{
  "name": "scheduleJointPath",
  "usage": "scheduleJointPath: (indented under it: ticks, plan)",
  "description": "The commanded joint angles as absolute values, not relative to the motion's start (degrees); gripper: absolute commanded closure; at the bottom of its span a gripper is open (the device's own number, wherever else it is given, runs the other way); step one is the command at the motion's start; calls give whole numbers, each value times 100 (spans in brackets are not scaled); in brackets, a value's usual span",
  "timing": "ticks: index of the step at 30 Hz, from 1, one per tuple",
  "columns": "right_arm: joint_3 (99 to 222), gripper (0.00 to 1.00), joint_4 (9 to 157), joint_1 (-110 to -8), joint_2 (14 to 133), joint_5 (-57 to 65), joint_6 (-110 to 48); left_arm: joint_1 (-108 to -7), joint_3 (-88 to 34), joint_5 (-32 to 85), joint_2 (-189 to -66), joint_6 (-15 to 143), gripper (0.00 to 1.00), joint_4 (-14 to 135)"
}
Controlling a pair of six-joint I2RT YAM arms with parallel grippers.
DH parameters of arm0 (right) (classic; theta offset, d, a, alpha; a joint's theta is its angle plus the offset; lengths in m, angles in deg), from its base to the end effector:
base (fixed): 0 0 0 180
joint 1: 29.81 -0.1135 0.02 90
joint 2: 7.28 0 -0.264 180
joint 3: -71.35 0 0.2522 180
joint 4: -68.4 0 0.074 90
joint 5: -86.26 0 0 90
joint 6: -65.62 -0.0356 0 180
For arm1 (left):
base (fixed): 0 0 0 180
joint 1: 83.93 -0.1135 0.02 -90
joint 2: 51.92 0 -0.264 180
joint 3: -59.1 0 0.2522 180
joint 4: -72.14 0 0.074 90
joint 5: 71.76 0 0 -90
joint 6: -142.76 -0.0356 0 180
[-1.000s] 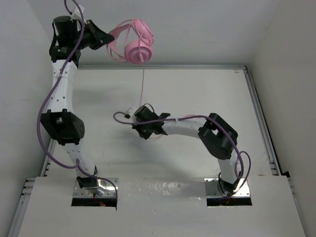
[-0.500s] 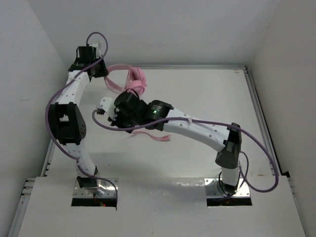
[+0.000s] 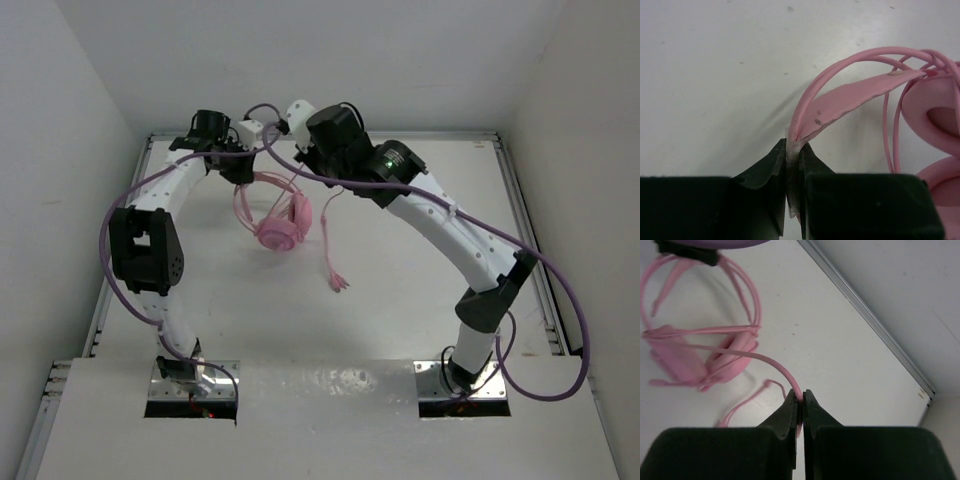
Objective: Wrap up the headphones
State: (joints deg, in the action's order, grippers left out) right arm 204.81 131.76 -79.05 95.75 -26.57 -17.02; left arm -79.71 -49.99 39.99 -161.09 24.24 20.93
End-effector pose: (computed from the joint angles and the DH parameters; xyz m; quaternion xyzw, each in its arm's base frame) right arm 0.2629 0.2838 0.4404 -0.3250 0.8030 0.0050 0.4995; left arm 0.4237 -0.0445 0.2790 0.3211 0.8714 -0.1055 0.3556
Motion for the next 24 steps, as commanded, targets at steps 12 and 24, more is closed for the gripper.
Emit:
scheduleJointPath:
  ticks: [12,24]
  plan:
    - [19947,100,12558,-6164,9239,-2792,-2033,-7989,-6987,6894,-15546,2040,100,274]
    - [18206,90,10932,-5785,9696,-1000,-2596,-7980,-7910,7360,-15476,3683,100,397]
